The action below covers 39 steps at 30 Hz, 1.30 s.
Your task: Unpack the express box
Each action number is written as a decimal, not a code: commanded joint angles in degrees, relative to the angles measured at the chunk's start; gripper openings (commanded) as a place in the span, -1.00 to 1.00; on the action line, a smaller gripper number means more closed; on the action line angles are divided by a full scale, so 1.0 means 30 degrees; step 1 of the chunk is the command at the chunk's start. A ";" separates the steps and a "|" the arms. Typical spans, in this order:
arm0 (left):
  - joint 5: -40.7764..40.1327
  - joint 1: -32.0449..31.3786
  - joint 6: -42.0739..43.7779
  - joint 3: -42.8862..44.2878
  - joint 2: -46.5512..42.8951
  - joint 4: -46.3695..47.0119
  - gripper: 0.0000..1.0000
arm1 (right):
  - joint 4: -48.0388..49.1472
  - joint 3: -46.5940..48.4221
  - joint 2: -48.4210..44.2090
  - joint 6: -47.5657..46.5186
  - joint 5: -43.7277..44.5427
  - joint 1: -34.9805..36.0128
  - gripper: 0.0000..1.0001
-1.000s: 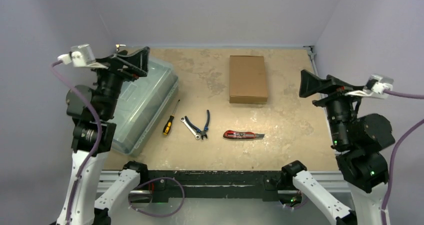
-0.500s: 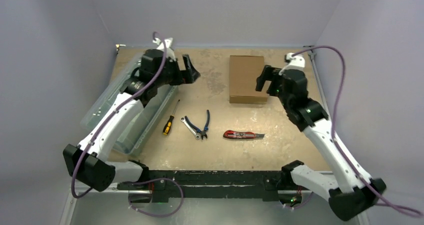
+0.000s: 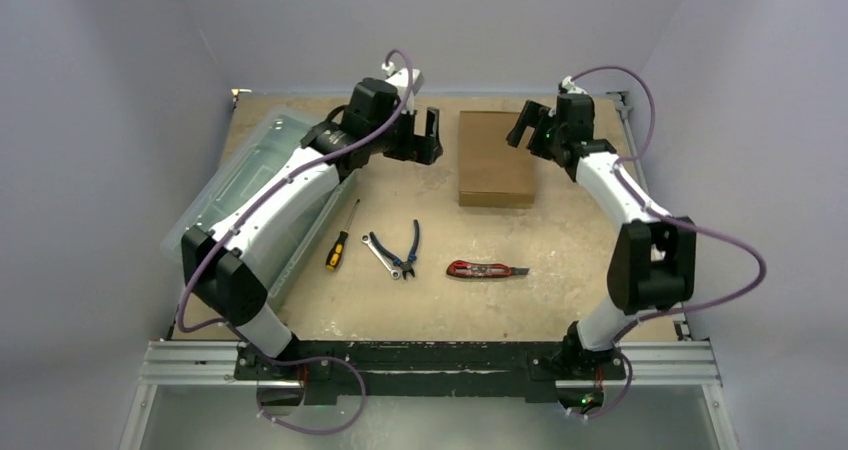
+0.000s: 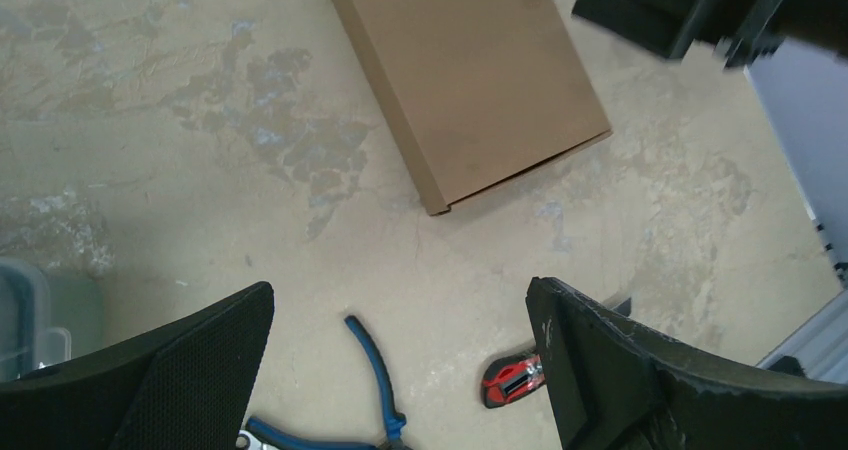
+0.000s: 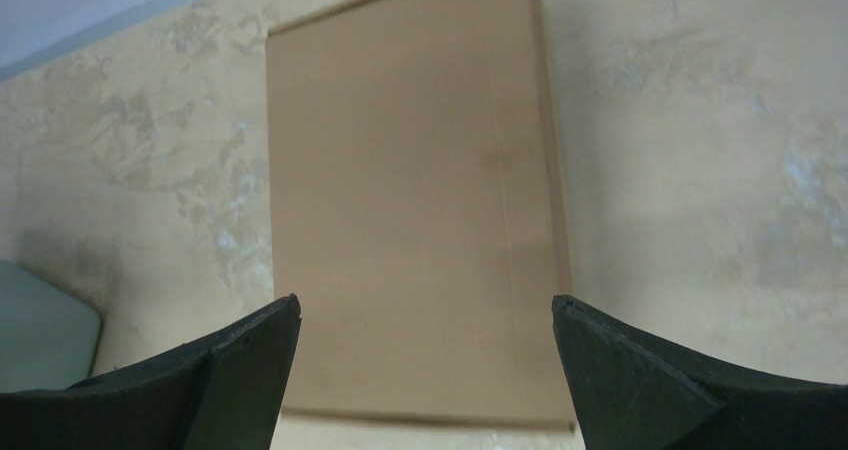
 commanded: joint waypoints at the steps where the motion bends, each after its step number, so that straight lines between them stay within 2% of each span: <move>1: 0.0108 -0.0143 0.1338 0.0512 0.0932 -0.0398 0.98 | 0.0567 0.3404 0.2670 0.0284 -0.1663 -0.1151 0.98; 5: 0.1902 -0.0079 0.1325 -0.2839 0.0584 0.2278 0.82 | 0.0210 0.4921 0.5018 -0.0018 -0.2299 -0.2111 0.98; 8: 0.2627 -0.0113 0.1112 -0.3764 0.0834 0.2575 0.71 | -0.0106 0.5546 0.6310 -0.0720 -0.2539 -0.2327 0.96; 11: 0.3838 -0.0117 0.0555 -0.4287 0.0980 0.3265 0.68 | -0.0105 0.5622 0.7246 -0.1412 -0.2711 -0.2313 0.87; 14: 0.4344 -0.0115 0.0201 -0.4511 0.1083 0.3692 0.68 | 0.0608 0.5195 0.7952 -0.2082 -0.4585 -0.2317 0.74; 19: 0.4904 -0.0100 -0.0169 -0.4947 0.1093 0.4222 0.68 | 0.1190 0.4110 0.8355 -0.3137 -0.5947 -0.2291 0.53; 24: 0.4878 -0.0115 -0.0205 -0.5380 0.1103 0.4740 0.67 | 0.2225 0.1310 0.6945 -0.3637 -0.6141 -0.1697 0.41; 36: 0.6624 -0.0115 -0.0757 -0.5984 0.1615 0.6868 0.68 | 0.4445 -0.6771 0.1994 -0.2705 -0.6644 -0.1015 0.42; 39: 0.6435 -0.0115 -0.1437 -0.5897 0.1987 0.7576 0.70 | 0.3885 -0.7268 0.0128 -0.2551 -0.5691 -0.1130 0.47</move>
